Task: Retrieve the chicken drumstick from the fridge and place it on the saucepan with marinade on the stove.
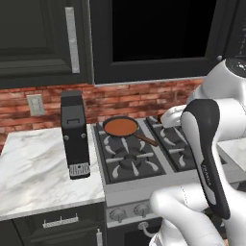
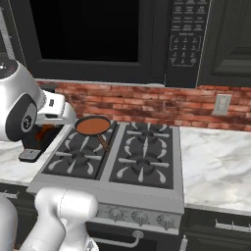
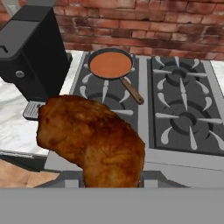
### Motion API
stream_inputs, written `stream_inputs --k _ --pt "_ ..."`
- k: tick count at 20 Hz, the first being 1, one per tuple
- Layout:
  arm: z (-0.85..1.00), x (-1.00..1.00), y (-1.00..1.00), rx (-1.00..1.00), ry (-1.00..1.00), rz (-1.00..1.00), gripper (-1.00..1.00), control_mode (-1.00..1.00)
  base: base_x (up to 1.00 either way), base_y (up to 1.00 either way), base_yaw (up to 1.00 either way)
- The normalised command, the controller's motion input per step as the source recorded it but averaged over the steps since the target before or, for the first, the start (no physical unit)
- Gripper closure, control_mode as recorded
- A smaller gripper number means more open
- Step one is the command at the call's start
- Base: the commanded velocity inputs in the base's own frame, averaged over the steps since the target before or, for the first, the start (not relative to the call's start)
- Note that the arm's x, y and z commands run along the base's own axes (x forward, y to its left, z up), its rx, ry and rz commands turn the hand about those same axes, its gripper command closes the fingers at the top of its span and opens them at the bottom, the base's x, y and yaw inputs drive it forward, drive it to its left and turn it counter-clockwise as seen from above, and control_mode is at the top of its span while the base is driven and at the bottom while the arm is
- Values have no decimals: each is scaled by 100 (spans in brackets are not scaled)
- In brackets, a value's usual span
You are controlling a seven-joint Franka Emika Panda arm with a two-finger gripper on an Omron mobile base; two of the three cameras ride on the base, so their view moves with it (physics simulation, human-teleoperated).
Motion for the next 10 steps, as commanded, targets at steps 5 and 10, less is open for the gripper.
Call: stream_inputs --k 5,10 --pt "0 0 0 0 0 0 100 100 14 10 0" --pt "0 0 0 0 0 0 100 100 6 5 0"
